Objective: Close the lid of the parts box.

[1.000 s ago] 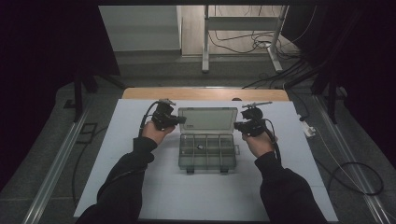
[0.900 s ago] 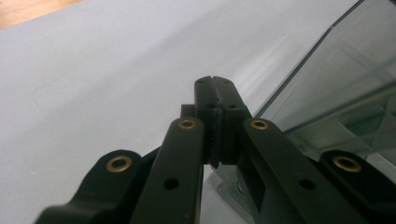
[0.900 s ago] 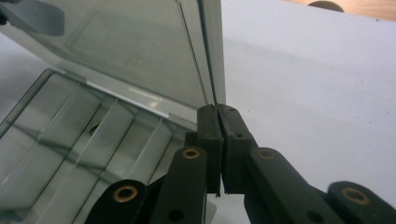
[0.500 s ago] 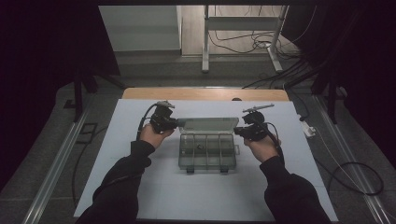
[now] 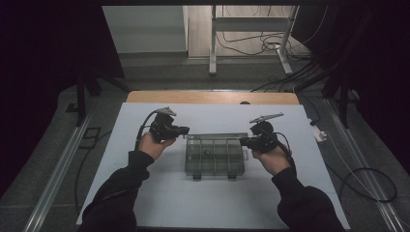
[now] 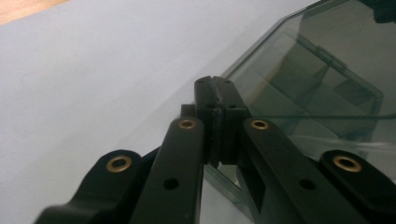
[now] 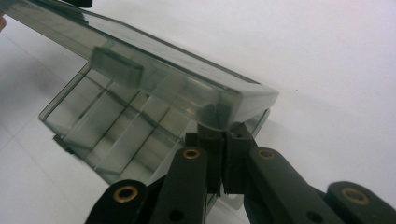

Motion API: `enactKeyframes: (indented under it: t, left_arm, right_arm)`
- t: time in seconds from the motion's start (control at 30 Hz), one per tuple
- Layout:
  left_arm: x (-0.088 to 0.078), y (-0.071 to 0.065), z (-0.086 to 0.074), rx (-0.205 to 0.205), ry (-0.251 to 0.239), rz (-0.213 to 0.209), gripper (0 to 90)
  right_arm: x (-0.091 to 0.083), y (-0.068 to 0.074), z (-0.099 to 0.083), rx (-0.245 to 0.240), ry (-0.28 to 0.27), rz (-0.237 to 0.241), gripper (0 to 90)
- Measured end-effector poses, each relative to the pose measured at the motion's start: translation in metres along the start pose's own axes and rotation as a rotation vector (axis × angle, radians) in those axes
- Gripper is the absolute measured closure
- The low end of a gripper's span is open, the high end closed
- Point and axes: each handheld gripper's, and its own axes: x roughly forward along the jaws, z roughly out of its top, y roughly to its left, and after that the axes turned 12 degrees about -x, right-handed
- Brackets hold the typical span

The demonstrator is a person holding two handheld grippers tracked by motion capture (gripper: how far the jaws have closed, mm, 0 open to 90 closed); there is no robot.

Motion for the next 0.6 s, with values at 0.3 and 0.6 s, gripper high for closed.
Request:
enactKeyframes:
  t: [0.3, 0.6]
  left_arm:
    - [-0.009, -0.013, -0.01, -0.005, -0.008, -0.012, 88.6]
    - [-0.016, -0.026, -0.019, 0.019, -0.002, -0.007, 87.2]
  right_arm:
    - [-0.004, 0.006, -0.01, -0.001, 0.001, 0.029, 86.7]
    - [-0.007, 0.015, -0.021, -0.014, 0.016, 0.046, 86.7]
